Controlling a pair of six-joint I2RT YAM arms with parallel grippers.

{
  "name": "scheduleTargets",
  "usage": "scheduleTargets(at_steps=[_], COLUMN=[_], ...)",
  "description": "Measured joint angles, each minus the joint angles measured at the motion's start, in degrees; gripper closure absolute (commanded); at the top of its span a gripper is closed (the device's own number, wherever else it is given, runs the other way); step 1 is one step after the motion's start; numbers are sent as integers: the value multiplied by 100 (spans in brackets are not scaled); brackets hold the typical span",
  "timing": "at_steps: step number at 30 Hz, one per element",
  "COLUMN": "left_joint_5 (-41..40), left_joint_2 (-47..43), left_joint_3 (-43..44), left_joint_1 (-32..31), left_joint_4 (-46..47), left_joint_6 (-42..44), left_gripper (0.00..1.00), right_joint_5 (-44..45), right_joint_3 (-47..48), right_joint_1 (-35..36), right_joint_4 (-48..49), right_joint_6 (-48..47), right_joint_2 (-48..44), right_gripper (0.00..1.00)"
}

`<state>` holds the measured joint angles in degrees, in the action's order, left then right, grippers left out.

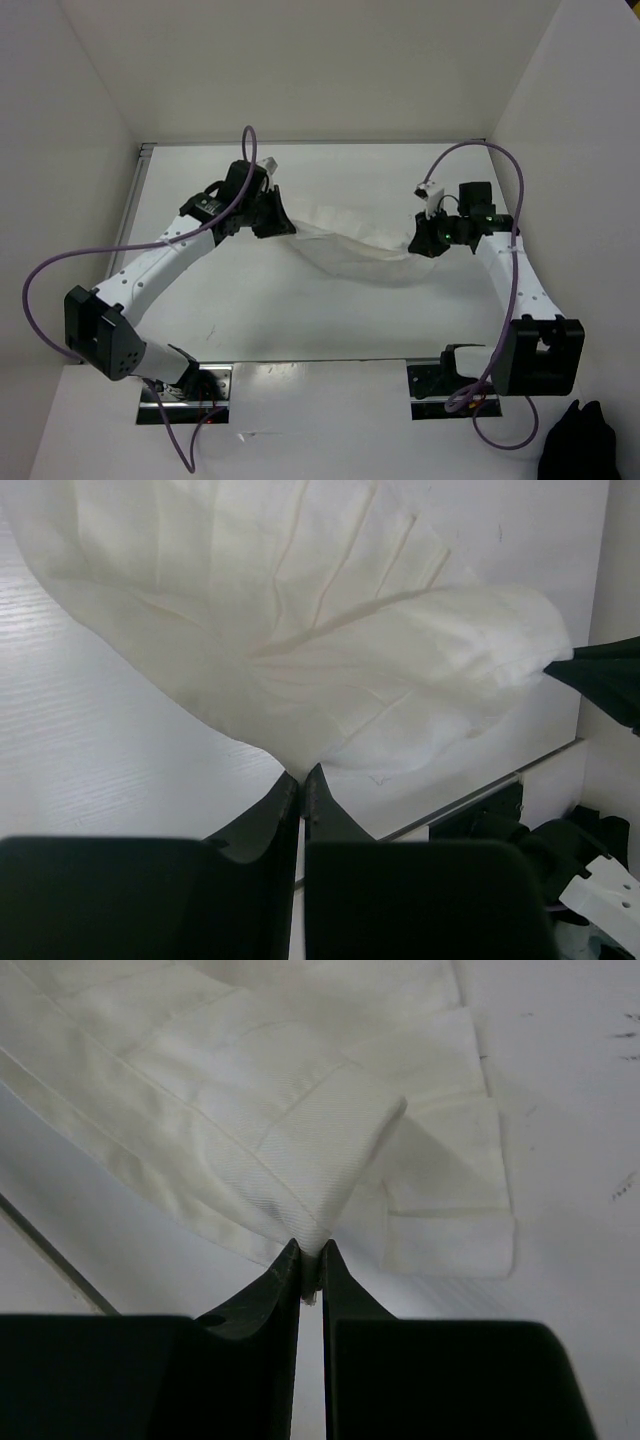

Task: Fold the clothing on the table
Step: Fold the skirt

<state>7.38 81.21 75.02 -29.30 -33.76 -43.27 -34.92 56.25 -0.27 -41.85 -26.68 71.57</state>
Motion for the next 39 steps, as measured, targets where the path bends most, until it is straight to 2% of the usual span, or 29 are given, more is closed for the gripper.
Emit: scheduleTargets(at_steps=[3,6,10,13,17,22,30,34,39], left_joint_5=[9,48,42,63,181,284,339,424,496], left_joint_2=[15,22,2,-164,-457,-481,-490,-455,149], left_joint_3=[0,0,-13,-177,-479,-614,-339,-485,-411], left_joint_1=[37,24,28,11,-105,-177,-258,-273,-260], left_joint_4=[-55,-57,-52,-33,-4,-22,-175,-153,-212], left_joint_6=[4,4,-2,-44,-61,-61,-50,-15,138], left_gripper=[97,97,98,98,98,98,98,97,96], right_joint_5=[-52,-4,479,850,1145,1285,1189,1244,1202], right_joint_3=[0,0,162,549,1097,1034,1086,1073,1014], right_joint_1=[-391,-546,-254,0,103,105,144,179,151], right_joint_4=[-63,-122,-341,-691,-1222,-1821,-2553,-2804,-2905], right_joint_6=[94,162,179,179,140,-52,-581,-616,-693], right_joint_2=[-177,-780,-1873,-2041,-1537,-625,-756,-496,-114], right_gripper=[100,100,100,100,100,100,100,100,100])
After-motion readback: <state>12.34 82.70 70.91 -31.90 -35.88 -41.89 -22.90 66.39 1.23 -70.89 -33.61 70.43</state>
